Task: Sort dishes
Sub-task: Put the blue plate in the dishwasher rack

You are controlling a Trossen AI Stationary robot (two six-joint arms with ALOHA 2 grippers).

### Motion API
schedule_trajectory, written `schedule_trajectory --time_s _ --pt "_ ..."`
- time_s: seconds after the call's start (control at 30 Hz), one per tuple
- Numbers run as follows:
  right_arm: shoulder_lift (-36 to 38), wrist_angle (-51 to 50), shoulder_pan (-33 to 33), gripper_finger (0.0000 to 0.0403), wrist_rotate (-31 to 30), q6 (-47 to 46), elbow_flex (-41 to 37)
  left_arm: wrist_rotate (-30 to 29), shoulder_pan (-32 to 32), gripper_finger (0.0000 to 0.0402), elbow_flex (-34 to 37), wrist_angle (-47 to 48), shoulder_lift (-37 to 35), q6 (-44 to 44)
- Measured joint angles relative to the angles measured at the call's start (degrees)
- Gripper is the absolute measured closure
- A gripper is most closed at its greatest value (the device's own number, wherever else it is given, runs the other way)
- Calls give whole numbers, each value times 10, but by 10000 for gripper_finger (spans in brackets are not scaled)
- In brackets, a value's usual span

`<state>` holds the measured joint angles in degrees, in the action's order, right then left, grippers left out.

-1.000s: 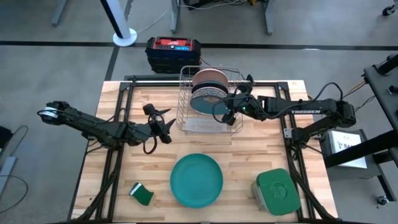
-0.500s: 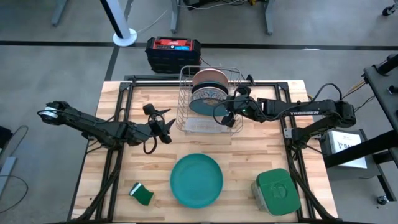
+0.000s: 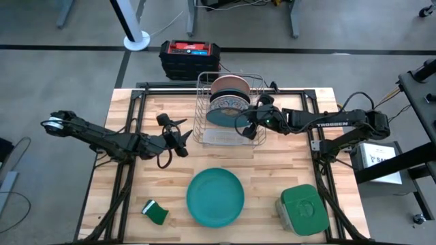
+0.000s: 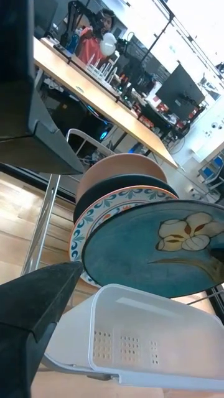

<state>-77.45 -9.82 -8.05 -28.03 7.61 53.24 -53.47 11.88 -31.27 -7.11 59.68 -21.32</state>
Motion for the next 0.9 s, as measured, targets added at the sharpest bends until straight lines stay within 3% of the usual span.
schedule_trajectory --time_s 0.47,0.9 --pt "0 30 -4 403 12 -15 -38 0 -1 171 0 5 0 9" --pt "0 94 -4 403 21 25 -79 0 -2 171 0 9 0 13"
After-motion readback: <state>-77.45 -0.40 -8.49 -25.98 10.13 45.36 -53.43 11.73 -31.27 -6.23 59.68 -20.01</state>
